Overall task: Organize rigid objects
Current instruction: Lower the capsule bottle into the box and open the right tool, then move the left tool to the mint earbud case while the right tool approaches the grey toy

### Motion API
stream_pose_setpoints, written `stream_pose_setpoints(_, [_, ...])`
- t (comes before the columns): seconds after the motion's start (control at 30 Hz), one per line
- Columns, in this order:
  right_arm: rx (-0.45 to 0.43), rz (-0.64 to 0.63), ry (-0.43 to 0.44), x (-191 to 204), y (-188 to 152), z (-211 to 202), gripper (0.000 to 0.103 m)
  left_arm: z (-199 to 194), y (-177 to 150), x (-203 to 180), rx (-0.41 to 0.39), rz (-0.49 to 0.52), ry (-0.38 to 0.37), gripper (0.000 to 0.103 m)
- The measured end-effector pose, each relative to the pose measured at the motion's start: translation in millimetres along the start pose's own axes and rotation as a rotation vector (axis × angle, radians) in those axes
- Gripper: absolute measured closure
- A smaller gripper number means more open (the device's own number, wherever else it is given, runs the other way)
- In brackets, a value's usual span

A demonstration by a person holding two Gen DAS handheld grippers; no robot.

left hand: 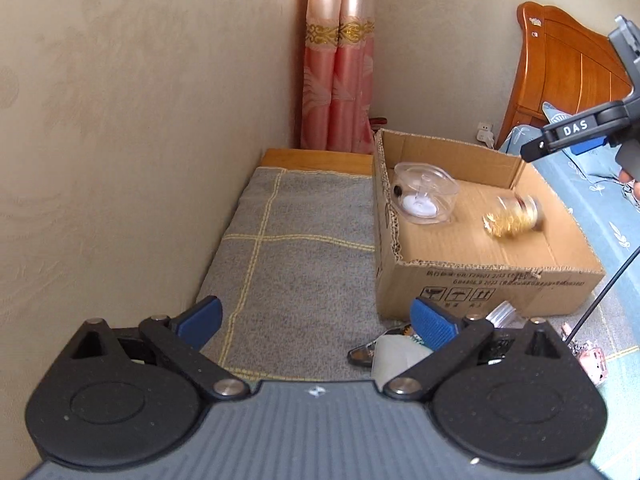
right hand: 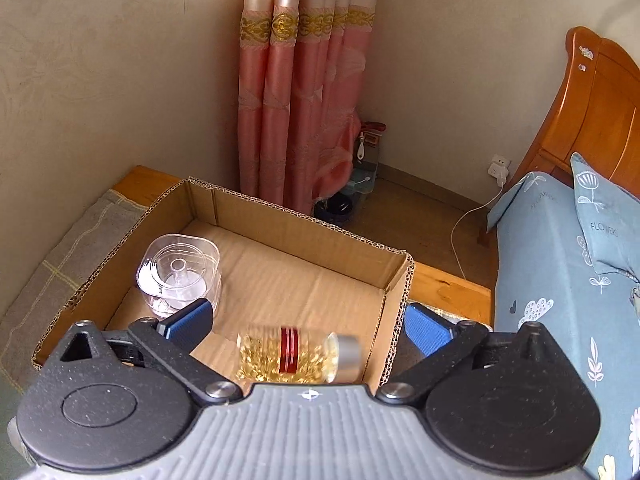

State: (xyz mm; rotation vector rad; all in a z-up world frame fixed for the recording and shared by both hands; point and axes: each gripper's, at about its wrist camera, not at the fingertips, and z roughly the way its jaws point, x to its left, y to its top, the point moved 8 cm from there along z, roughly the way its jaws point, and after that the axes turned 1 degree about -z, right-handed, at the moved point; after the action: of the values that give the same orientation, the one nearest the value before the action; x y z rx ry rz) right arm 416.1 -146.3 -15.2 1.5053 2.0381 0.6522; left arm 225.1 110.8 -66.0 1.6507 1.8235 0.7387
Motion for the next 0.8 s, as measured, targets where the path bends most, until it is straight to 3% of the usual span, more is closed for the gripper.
stream_pose_setpoints(0.53, [-0.031,-0.022,0.087,22.4,-52.9,-55.5,0.0,-9.2,-10.4,-8.6,0.009,0.054,-0.01,0.003])
stream_pose_setpoints(0.8, [-0.044,0.003,0.127,36.9,-102.1,-74.9,0.0,-9.8,-28.5,-10.7,0.033,0.08,-0.029,0.003])
